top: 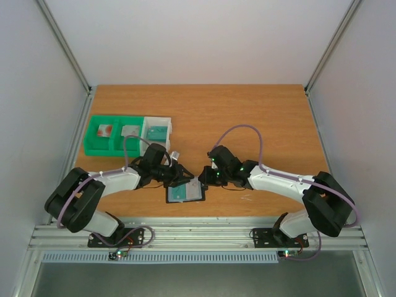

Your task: Take the credit cards out of the card holder

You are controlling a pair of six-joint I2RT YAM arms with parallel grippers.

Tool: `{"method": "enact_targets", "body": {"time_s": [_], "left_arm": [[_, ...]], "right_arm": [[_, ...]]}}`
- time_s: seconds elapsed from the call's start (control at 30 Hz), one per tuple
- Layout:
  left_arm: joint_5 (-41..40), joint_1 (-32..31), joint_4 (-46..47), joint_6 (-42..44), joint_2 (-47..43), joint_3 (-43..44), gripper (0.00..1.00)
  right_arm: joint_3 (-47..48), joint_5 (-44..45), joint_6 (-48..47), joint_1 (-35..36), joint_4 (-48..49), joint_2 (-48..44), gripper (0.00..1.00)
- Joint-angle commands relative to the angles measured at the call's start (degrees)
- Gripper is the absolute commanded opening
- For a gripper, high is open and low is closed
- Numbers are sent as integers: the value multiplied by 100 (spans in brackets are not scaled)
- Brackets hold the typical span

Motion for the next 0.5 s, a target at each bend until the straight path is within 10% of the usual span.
{"method": "enact_targets", "body": {"time_s": [0.0, 0.47], "left_arm": [[-376, 61, -500, 337, -149, 85, 28], [-525, 223, -527, 455, 27, -200, 28]], "right_arm": [[-38, -30, -133, -22, -30, 80, 16], [243, -448, -168, 15, 21, 915, 12]]}}
